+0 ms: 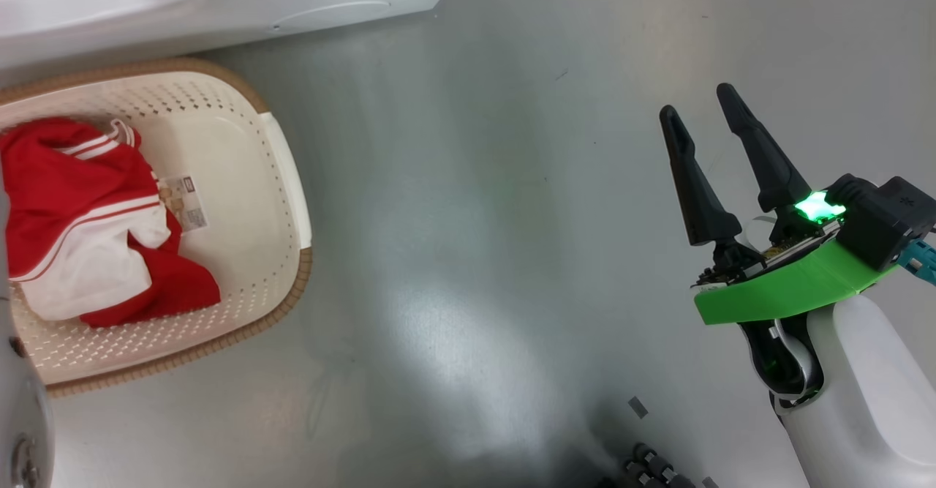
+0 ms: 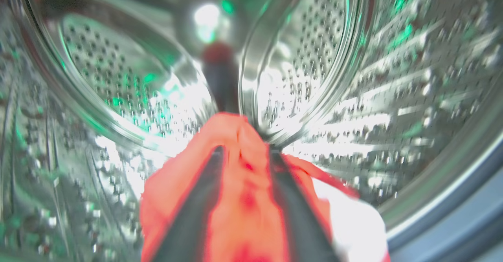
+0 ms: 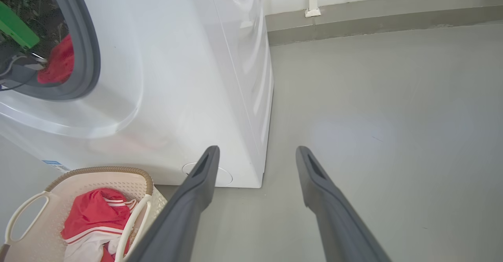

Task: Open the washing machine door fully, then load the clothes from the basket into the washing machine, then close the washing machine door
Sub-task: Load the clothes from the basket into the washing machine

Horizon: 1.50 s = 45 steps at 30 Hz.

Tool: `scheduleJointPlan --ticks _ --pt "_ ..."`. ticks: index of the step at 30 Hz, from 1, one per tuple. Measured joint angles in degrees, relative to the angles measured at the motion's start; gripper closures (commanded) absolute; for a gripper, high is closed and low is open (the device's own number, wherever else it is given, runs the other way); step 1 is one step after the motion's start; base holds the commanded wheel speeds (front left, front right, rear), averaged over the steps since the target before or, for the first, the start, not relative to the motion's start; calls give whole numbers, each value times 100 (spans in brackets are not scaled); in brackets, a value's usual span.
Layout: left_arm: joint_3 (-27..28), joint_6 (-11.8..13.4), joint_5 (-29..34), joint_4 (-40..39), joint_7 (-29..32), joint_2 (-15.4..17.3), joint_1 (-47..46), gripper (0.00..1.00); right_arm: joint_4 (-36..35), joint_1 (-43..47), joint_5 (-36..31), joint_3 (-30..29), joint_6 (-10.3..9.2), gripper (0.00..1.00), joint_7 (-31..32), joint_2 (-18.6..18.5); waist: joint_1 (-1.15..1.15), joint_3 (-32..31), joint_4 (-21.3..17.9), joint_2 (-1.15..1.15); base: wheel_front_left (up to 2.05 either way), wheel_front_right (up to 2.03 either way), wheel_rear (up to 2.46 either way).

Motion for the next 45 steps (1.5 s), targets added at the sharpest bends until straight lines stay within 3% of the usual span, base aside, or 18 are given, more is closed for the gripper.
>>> scheduleJointPlan --ticks 6,19,31,45 --pt "-59 -118 -41 534 0 -20 -172 0 16 -4 0 12 0 0 0 -2 0 -26 50 0 0 0 0" --pt "-212 -183 -20 450 -1 -81 -170 0 21 -4 0 10 0 0 0 -4 0 -148 125 0 0 0 0" --pt "-164 -324 -63 -64 -1 -24 585 0 41 -5 1 5 0 0 0 -10 0 -416 216 0 0 0 0" --pt "-68 -376 -191 -759 0 -69 2073 0 201 27 3 37 0 0 0 -154 0 -1147 373 0 0 0 0"
